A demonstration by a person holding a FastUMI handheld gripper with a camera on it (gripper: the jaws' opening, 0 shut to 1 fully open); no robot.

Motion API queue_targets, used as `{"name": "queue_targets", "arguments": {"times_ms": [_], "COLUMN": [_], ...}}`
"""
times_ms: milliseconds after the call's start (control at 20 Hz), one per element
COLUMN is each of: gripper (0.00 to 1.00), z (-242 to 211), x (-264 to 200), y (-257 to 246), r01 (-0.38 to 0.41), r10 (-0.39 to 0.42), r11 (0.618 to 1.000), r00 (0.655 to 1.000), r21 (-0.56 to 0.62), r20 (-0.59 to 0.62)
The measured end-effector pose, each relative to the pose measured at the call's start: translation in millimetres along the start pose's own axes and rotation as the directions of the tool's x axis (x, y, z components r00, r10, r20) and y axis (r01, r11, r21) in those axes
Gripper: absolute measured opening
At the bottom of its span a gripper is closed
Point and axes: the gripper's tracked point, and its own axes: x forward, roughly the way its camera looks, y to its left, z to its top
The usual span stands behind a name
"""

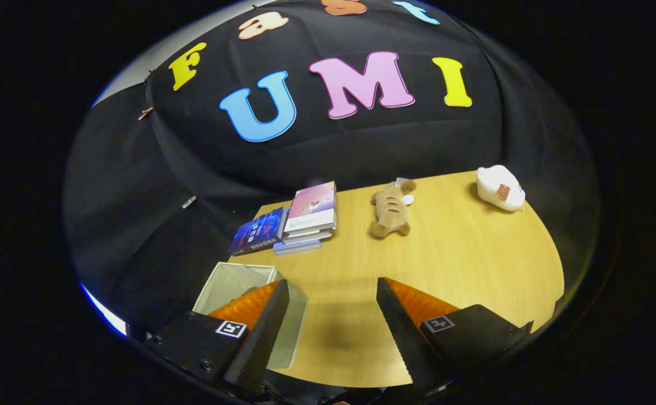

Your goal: Open the storage box then place both shoes into the box .Put the left shoe in first, then the right shoe, with the right side of both shoes facing outward in a uniform manner.

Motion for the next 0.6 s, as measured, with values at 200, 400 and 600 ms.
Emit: {"name": "queue_targets", "arguments": {"times_ms": [200,400,600], "gripper": [0.97,0.97,0.98], "z": [33.7,66.3,91.0], "x": [-19.2,-47.2,-66.5], "y": [-36.3,-61.6,-73.0], "r01": [0.035,0.091,0.152], "r10": [-0.026,-0.044,-0.053], "r11": [0.997,0.981,0.957], "r00": [0.992,0.964,0.930], "r21": [-0.070,-0.173,-0.248], "r20": [0.125,0.261,0.365]}}
